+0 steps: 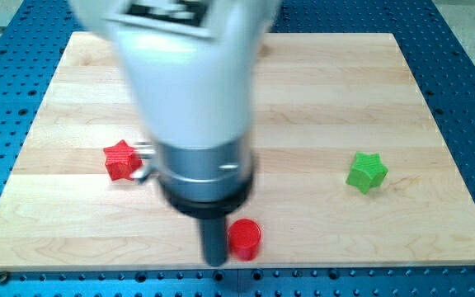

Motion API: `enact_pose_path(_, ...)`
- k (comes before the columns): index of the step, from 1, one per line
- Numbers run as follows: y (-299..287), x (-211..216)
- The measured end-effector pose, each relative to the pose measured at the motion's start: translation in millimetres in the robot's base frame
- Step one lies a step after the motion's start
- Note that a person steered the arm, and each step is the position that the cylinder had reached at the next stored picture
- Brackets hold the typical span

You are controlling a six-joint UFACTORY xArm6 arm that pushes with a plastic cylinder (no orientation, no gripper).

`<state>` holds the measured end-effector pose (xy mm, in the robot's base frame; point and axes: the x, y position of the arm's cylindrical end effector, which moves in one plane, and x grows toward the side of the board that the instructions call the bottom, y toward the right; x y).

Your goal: Slide the red circle towards the bottom right of the board

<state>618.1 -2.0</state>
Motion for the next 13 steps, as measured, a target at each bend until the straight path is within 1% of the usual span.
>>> enact_pose_path(2,68,0)
enact_pose_path(3,130,0)
enact_pose_path(4,129,-1)
enact_pose_path(5,106,1)
enact_pose_path(6,123,-27)
enact_pose_path(7,94,-36)
enact_pose_path(8,42,-37)
enact_pose_path(9,71,-58)
enact_pose_path(10,70,-84)
enact_pose_path(11,104,-56)
enact_pose_path(12,123,-41)
enact_pose_path(13,70,-50)
